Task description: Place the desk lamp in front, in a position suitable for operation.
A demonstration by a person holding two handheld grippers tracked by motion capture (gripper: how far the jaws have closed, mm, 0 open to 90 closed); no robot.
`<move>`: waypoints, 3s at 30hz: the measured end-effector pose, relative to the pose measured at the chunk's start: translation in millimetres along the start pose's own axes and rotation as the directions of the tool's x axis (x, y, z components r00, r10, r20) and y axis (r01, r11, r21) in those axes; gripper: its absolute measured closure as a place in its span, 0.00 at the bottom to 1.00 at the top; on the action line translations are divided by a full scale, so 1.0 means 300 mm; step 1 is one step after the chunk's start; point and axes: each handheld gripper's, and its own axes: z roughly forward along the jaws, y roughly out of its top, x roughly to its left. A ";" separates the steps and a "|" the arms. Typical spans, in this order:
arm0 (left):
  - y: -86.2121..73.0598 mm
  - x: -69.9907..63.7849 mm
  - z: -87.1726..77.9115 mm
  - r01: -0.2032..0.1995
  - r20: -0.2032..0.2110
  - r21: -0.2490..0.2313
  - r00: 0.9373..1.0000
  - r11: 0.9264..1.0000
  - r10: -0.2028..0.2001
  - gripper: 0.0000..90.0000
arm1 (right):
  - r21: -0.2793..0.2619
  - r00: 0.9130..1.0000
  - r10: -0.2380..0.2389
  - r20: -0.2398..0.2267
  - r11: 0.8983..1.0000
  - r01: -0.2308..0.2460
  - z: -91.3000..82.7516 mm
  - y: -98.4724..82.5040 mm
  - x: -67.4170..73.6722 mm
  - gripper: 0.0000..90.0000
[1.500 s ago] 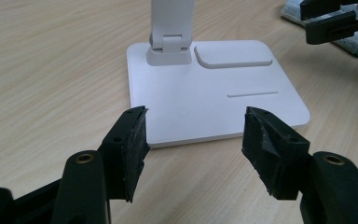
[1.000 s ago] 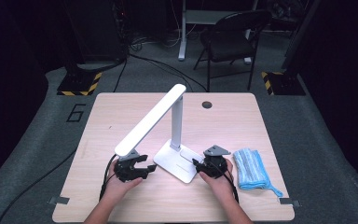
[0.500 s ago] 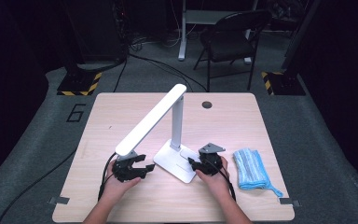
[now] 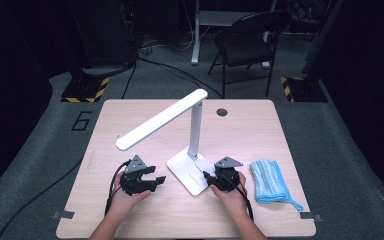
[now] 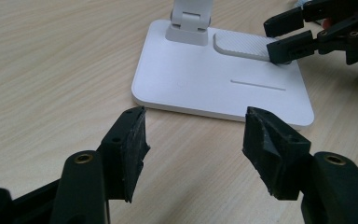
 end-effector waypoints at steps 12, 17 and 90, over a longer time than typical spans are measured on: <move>0.000 -0.003 0.001 0.001 0.005 0.003 1.000 1.000 -0.001 0.44 | 0.009 0.999 0.027 0.037 1.000 -0.028 -0.065 -0.049 0.075 0.51; 0.001 -0.004 -0.001 0.012 0.011 0.002 1.000 1.000 -0.012 0.43 | 0.032 0.999 0.042 -0.008 0.999 -0.041 -0.094 -0.067 0.104 0.50; 0.319 -0.199 0.207 -0.043 0.043 -0.101 0.998 0.994 0.047 0.70 | -0.095 0.983 -0.011 -0.181 0.995 -0.006 -0.177 -0.086 0.104 0.48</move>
